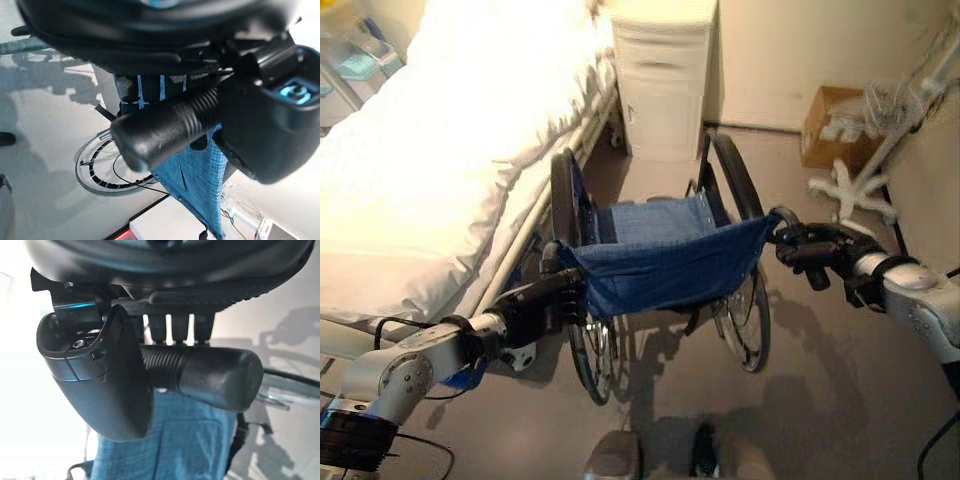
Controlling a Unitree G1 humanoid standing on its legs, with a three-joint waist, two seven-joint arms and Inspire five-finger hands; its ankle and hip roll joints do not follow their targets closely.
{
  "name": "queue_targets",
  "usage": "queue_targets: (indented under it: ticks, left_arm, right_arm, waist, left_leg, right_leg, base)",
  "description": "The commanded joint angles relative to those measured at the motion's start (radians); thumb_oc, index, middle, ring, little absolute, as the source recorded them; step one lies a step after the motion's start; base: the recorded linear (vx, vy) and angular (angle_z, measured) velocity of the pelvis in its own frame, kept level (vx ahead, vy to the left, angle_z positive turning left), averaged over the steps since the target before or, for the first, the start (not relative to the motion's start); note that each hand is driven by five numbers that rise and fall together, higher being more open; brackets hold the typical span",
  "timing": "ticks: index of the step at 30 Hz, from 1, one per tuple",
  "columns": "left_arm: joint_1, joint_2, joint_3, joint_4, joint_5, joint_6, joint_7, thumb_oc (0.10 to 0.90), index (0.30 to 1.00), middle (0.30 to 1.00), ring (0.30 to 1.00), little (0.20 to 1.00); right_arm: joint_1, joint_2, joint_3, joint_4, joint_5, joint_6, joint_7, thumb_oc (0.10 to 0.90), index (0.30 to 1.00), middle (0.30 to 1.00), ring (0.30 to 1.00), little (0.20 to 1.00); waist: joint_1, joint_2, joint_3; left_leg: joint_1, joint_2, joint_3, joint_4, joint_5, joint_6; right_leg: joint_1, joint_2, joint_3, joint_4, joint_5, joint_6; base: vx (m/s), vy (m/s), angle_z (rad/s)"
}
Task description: Push the wheelchair next to the bed
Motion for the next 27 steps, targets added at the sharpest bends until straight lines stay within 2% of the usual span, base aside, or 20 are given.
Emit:
queue_targets:
  ticks: [1,3,4,6,7,8,9,11,12,13,14,16,18,20,23,24,27]
  left_arm:
    - [-0.220,-0.011,0.154,-0.011,-0.049,-0.194,-0.022,0.400,0.300,0.300,0.300,0.300]
    - [-0.194,-0.002,0.170,-0.018,-0.060,-0.203,-0.030,0.400,0.300,0.300,0.300,0.300]
    - [-0.171,0.000,0.186,-0.027,-0.060,-0.209,-0.038,0.400,0.300,0.300,0.300,0.300]
    - [-0.140,-0.015,0.205,-0.040,-0.046,-0.211,-0.053,0.400,0.300,0.300,0.300,0.300]
    - [-0.134,-0.018,0.208,-0.042,-0.044,-0.211,-0.055,0.400,0.300,0.300,0.300,0.300]
    - [-0.089,-0.039,0.231,-0.066,-0.027,-0.216,-0.053,0.400,0.300,0.300,0.300,0.300]
    - [-0.050,-0.058,0.251,-0.089,-0.015,-0.221,-0.048,0.400,0.300,0.300,0.300,0.300]
    - [0.001,-0.081,0.289,-0.111,-0.001,-0.217,-0.052,0.400,0.300,0.300,0.300,0.300]
    - [0.011,-0.082,0.308,-0.113,0.000,-0.203,-0.056,0.400,0.300,0.300,0.300,0.300]
    - [0.011,-0.081,0.310,-0.114,-0.001,-0.200,-0.056,0.400,0.300,0.300,0.300,0.300]
    - [0.003,-0.071,0.312,-0.111,-0.012,-0.179,-0.061,0.400,0.300,0.300,0.300,0.300]
    - [-0.009,-0.063,0.308,-0.106,-0.015,-0.165,-0.062,0.400,0.300,0.300,0.300,0.300]
    - [-0.054,-0.032,0.277,-0.093,-0.030,-0.147,-0.056,0.400,0.300,0.300,0.300,0.300]
    - [-0.069,-0.022,0.262,-0.088,-0.029,-0.152,-0.056,0.400,0.300,0.300,0.300,0.300]
    - [-0.093,0.001,0.242,-0.084,-0.033,-0.162,-0.062,0.400,0.300,0.300,0.300,0.300]
    - [-0.103,0.003,0.235,-0.074,-0.025,-0.164,-0.067,0.400,0.300,0.300,0.300,0.300]
    - [-0.111,-0.006,0.222,-0.072,-0.001,-0.167,-0.066,0.400,0.300,0.300,0.300,0.300]
  right_arm:
    - [-0.036,-0.076,0.028,-0.120,0.081,-0.103,0.083,0.400,0.300,0.300,0.300,0.300]
    - [-0.033,-0.075,0.027,-0.134,0.081,-0.096,0.073,0.400,0.300,0.300,0.300,0.300]
    - [-0.034,-0.061,0.030,-0.137,0.072,-0.090,0.061,0.400,0.300,0.300,0.300,0.300]
    - [-0.024,-0.042,0.029,-0.133,0.059,-0.090,0.056,0.400,0.300,0.300,0.300,0.300]
    - [-0.021,-0.040,0.029,-0.133,0.058,-0.090,0.054,0.400,0.300,0.300,0.300,0.300]
    - [0.006,-0.026,0.017,-0.147,0.040,-0.090,0.072,0.400,0.300,0.300,0.300,0.300]
    - [0.035,-0.023,0.003,-0.171,0.035,-0.086,0.082,0.400,0.300,0.300,0.300,0.300]
    - [0.086,-0.022,-0.031,-0.206,0.031,-0.084,0.100,0.400,0.300,0.300,0.300,0.300]
    - [0.110,-0.027,-0.058,-0.218,0.034,-0.082,0.116,0.400,0.300,0.300,0.300,0.300]
    - [0.117,-0.026,-0.065,-0.222,0.035,-0.080,0.117,0.400,0.300,0.300,0.300,0.300]
    - [0.158,-0.020,-0.099,-0.228,0.032,-0.087,0.122,0.400,0.300,0.300,0.300,0.300]
    - [0.177,-0.017,-0.117,-0.229,0.035,-0.091,0.124,0.400,0.300,0.300,0.300,0.300]
    - [0.190,-0.016,-0.126,-0.230,0.063,-0.103,0.103,0.400,0.300,0.300,0.300,0.300]
    - [0.192,-0.015,-0.124,-0.230,0.073,-0.112,0.096,0.400,0.300,0.300,0.300,0.300]
    - [0.200,-0.001,-0.114,-0.231,0.089,-0.135,0.082,0.400,0.300,0.300,0.300,0.300]
    - [0.201,0.019,-0.101,-0.225,0.077,-0.145,0.083,0.400,0.300,0.300,0.300,0.300]
    - [0.199,0.040,-0.087,-0.219,0.065,-0.152,0.078,0.400,0.300,0.300,0.300,0.300]
  waist:
    - [-0.084,0.001,-0.085]
    - [-0.071,0.012,-0.077]
    - [-0.060,0.023,-0.075]
    - [-0.046,0.043,-0.077]
    - [-0.045,0.044,-0.077]
    - [-0.036,0.059,-0.080]
    - [-0.032,0.064,-0.078]
    - [-0.029,0.070,-0.083]
    - [-0.034,0.071,-0.091]
    - [-0.036,0.071,-0.093]
    - [-0.044,0.072,-0.103]
    - [-0.045,0.069,-0.108]
    - [-0.051,0.062,-0.113]
    - [-0.053,0.062,-0.112]
    - [-0.045,0.057,-0.120]
    - [-0.036,0.058,-0.123]
    - [-0.024,0.060,-0.129]
  left_leg:
    - [0.070,0.013,0.060,-0.007,0.101,0.111]
    - [0.083,0.032,0.053,-0.178,0.109,0.125]
    - [0.100,0.054,0.048,-0.331,0.132,0.127]
    - [0.117,0.102,0.018,-0.529,0.198,0.104]
    - [0.121,0.108,0.013,-0.547,0.207,0.101]
    - [0.118,0.155,-0.026,-0.652,0.269,0.082]
    - [0.127,0.185,-0.049,-0.713,0.305,0.072]
    - [0.129,0.214,-0.077,-0.735,0.321,0.068]
    - [0.136,0.215,-0.055,-0.724,0.287,0.070]
    - [0.138,0.212,-0.046,-0.720,0.277,0.071]
    - [0.142,0.196,-0.012,-0.697,0.221,0.075]
    - [0.137,0.181,-0.002,-0.668,0.189,0.080]
    - [0.129,0.130,0.018,-0.623,0.109,0.109]
    - [0.133,0.115,0.028,-0.622,0.096,0.122]
    - [0.143,0.068,0.059,-0.616,0.061,0.163]
    - [0.158,0.054,0.081,-0.623,0.045,0.179]
    - [0.179,0.035,0.104,-0.638,0.030,0.196]
  right_leg:
    - [0.109,0.032,-0.058,-0.261,0.218,0.023]
    - [0.140,0.047,-0.027,-0.263,0.201,0.031]
    - [0.166,0.066,-0.001,-0.268,0.181,0.036]
    - [0.201,0.084,0.016,-0.272,0.150,0.044]
    - [0.207,0.085,0.018,-0.273,0.147,0.045]
    - [0.234,0.094,0.042,-0.273,0.122,0.050]
    - [0.256,0.092,0.063,-0.269,0.104,0.054]
    - [0.273,0.076,0.094,-0.253,0.078,0.064]
    - [0.283,0.051,0.093,-0.241,0.065,0.079]
    - [0.286,0.043,0.092,-0.237,0.061,0.083]
    - [0.293,0.008,0.075,-0.216,0.048,0.103]
    - [0.292,-0.012,0.069,-0.200,0.045,0.113]
    - [0.275,-0.060,0.062,-0.150,0.059,0.136]
    - [0.261,-0.072,0.060,-0.118,0.072,0.143]
    - [0.236,-0.096,0.033,-0.046,0.109,0.160]
    - [0.225,-0.113,0.005,-0.008,0.135,0.159]
    - [0.219,-0.126,-0.023,0.015,0.159,0.154]
  base:
    - [0.28,0.154,-0.03]
    - [0.32,0.227,0.12]
    - [0.42,0.333,0.09]
    - [0.38,0.311,-0.02]
    - [0.39,0.322,-0.08]
    - [0.45,0.386,-0.14]
    - [0.50,0.432,-0.22]
    - [0.43,0.413,-0.64]
    - [0.34,0.353,-0.85]
    - [0.36,0.397,-0.96]
    - [0.24,0.273,-0.72]
    - [0.22,0.292,-0.46]
    - [0.25,0.405,-0.24]
    - [0.16,0.268,-0.15]
    - [0.17,0.289,-0.12]
    - [0.16,0.249,-0.14]
    - [0.12,0.159,-0.26]
